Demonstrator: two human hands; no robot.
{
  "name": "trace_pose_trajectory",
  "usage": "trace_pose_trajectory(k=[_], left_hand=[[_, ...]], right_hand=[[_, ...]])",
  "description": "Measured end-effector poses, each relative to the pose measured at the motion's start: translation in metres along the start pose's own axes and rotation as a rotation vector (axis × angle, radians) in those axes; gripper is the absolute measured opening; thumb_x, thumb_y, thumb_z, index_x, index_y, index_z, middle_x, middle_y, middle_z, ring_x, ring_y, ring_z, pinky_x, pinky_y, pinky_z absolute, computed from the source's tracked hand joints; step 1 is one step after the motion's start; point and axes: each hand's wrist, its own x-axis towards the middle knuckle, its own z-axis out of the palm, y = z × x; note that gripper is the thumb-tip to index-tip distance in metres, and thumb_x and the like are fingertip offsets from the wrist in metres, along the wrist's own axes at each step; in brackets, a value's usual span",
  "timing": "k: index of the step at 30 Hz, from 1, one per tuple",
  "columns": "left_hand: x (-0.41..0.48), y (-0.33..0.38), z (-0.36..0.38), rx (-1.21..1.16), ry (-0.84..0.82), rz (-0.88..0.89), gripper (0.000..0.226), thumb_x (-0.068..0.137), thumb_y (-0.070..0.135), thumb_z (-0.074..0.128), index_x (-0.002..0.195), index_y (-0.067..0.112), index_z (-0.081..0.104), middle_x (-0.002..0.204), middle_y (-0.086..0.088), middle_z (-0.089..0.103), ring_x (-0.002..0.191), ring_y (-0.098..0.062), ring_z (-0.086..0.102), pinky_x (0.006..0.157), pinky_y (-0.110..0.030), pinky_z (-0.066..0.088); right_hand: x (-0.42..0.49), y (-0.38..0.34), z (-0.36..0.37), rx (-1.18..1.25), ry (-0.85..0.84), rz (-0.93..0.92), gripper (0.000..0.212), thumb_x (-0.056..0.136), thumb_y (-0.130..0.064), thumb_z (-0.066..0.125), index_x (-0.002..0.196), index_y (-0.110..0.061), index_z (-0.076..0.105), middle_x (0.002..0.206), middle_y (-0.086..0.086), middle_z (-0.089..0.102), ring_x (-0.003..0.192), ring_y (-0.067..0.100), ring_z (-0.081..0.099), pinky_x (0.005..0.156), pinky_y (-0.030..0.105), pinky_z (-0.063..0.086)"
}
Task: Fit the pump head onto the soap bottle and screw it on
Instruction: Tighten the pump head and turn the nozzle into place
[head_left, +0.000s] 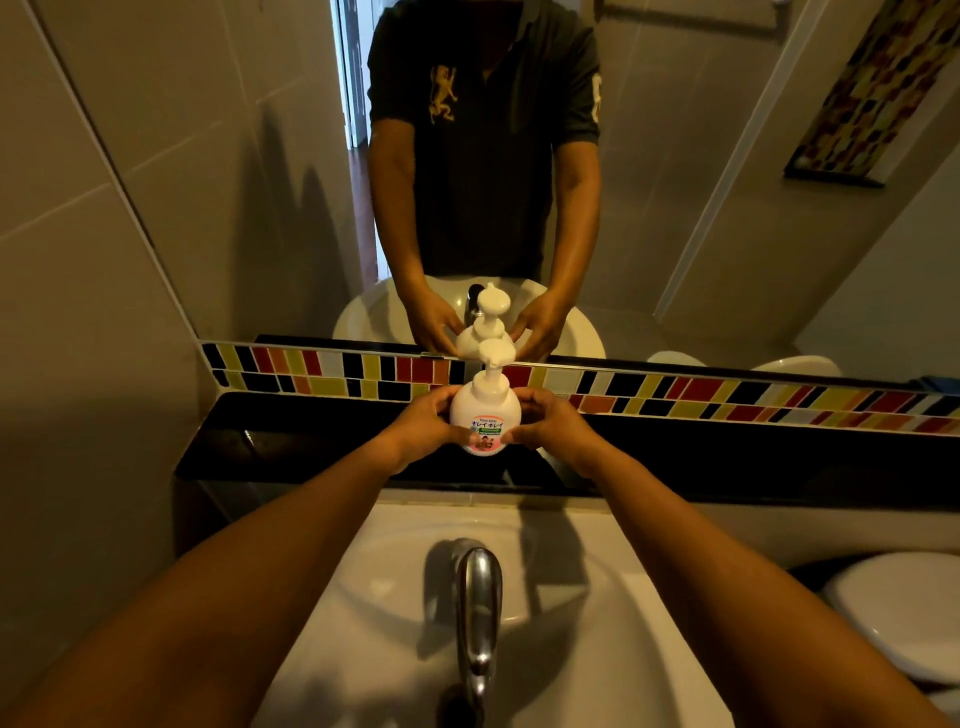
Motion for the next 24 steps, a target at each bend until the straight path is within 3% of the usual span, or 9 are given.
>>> trace_pose_trajectory(k=[4, 14, 17, 20, 24], left_hand=[[0.007, -0.005, -0.002, 0.015, 0.016, 0.002, 0.072, 0.071, -0.002, 0.079, 0.134, 0.016, 0.051, 0.131, -0.006, 0.061, 0.119, -0.023, 0.058, 0.098, -0.040, 0.051], [0.022, -0.008, -0.003, 0.012, 0.030, -0.003, 0.070, 0.074, -0.002, 0.077, 0.136, 0.015, 0.050, 0.131, -0.007, 0.061, 0.115, -0.020, 0.058, 0.093, -0.036, 0.050], [0.024, -0.009, -0.004, 0.041, 0.038, -0.007, 0.069, 0.074, 0.002, 0.078, 0.135, 0.016, 0.051, 0.131, -0.006, 0.062, 0.119, -0.023, 0.058, 0.099, -0.041, 0.049], [0.025, -0.009, -0.005, 0.048, 0.032, 0.005, 0.069, 0.073, 0.001, 0.078, 0.135, 0.016, 0.052, 0.130, -0.006, 0.062, 0.117, -0.022, 0.058, 0.095, -0.036, 0.050], [0.024, -0.007, -0.006, 0.050, 0.023, 0.007, 0.068, 0.073, -0.002, 0.078, 0.134, 0.014, 0.053, 0.128, -0.009, 0.064, 0.118, -0.024, 0.060, 0.094, -0.035, 0.051]], right_hand=[[0.006, 0.003, 0.003, -0.016, 0.037, -0.002, 0.054, 0.077, 0.001, 0.076, 0.126, -0.017, 0.058, 0.124, 0.004, 0.066, 0.117, 0.024, 0.062, 0.098, 0.046, 0.053], [0.014, 0.002, 0.006, -0.054, 0.081, -0.007, 0.055, 0.079, -0.004, 0.077, 0.129, -0.018, 0.057, 0.131, 0.006, 0.063, 0.122, 0.027, 0.059, 0.101, 0.052, 0.050], [0.011, -0.005, 0.004, -0.064, 0.064, -0.011, 0.060, 0.080, -0.005, 0.075, 0.134, -0.016, 0.052, 0.133, 0.008, 0.061, 0.120, 0.025, 0.059, 0.098, 0.044, 0.053], [0.004, -0.025, -0.006, -0.028, 0.078, -0.018, 0.058, 0.086, -0.008, 0.069, 0.140, -0.015, 0.048, 0.126, 0.012, 0.061, 0.101, 0.017, 0.061, 0.076, 0.022, 0.052], [-0.002, -0.052, -0.022, 0.042, 0.079, -0.101, 0.060, 0.087, -0.022, 0.070, 0.141, -0.016, 0.046, 0.112, 0.013, 0.063, 0.095, 0.016, 0.062, 0.073, 0.023, 0.048]])
